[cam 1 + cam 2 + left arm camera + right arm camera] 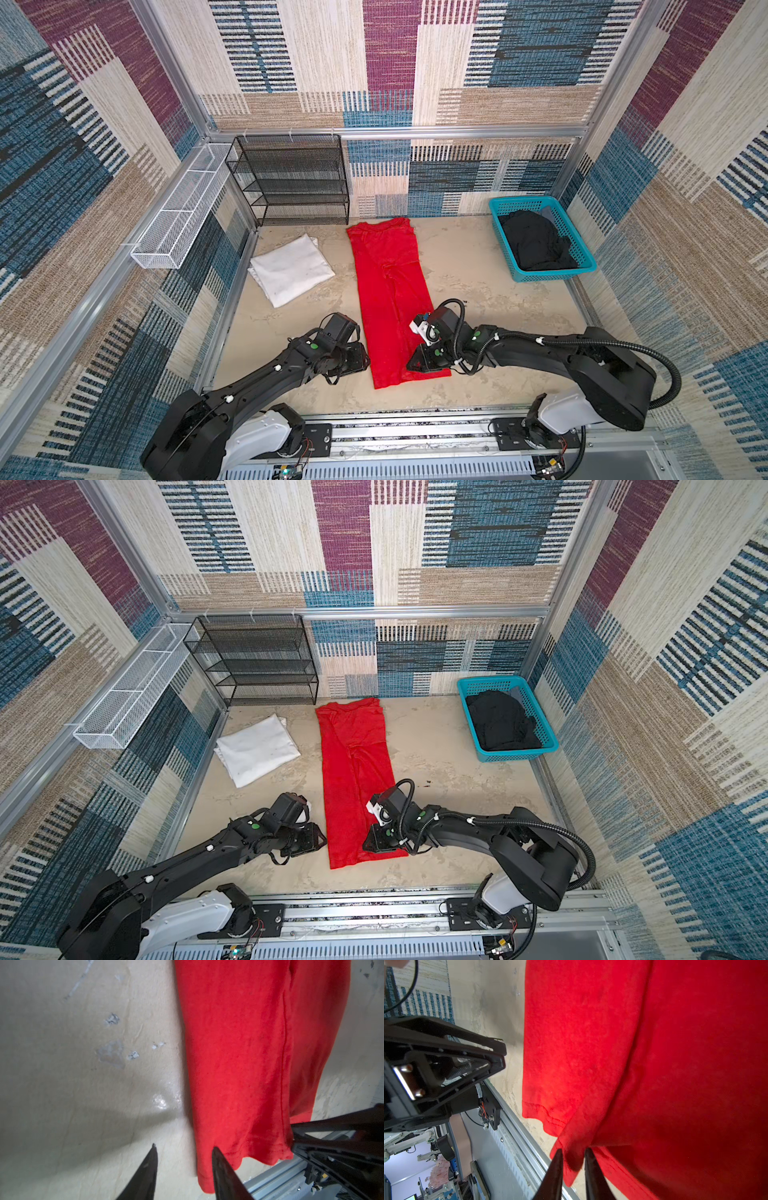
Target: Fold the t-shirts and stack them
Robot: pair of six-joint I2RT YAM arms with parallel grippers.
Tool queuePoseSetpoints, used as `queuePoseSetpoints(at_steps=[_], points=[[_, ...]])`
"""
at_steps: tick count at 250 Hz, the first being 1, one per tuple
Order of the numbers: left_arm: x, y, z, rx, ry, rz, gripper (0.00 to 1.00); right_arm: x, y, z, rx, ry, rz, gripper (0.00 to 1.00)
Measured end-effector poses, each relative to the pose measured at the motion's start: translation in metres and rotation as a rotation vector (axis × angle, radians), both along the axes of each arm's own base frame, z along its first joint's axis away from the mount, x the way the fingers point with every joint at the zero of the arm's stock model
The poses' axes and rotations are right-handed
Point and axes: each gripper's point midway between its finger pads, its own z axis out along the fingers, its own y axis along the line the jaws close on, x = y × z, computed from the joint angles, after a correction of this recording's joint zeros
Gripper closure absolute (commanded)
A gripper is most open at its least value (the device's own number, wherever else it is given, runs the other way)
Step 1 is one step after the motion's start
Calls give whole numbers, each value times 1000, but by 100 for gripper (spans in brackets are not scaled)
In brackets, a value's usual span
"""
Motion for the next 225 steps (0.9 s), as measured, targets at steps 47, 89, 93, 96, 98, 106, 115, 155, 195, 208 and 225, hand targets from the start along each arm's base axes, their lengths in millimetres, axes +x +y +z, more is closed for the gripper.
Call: queuePoseSetpoints(at_steps=[47,89,93,96,98,106,115,155,195,208,225], points=[[-3,0,-2,-5,8,0,55,-5,1,-6,-13,20,13,92],[-21,-6,-12,-58,84,-15,53,-7,12,5,17,13,38,100],[-22,-7,-13,-64,92,-16,53,-7,13,6,22,10,41,100],[-25,-8,-14,-70,101,-19,53,-7,14,8,26,8,44,100],[-25,-9,-14,-73,104,-22,53,-8,15,9,29,6,46,100],[-30,-11,-16,-83,120,-32,53,-9,18,13,38,3,51,100],[-33,-14,-17,-99,131,-41,53,-10,21,18,50,1,57,100],[-39,-22,-16,-141,145,-55,53,-14,27,28,77,-5,70,100],[-37,-27,-16,-153,150,-51,53,-10,34,45,109,-22,67,100],[-36,-28,-17,-157,147,-54,53,-6,41,57,136,-37,72,100],[-34,-31,-17,-166,144,-56,55,0,52,75,172,-58,79,100]])
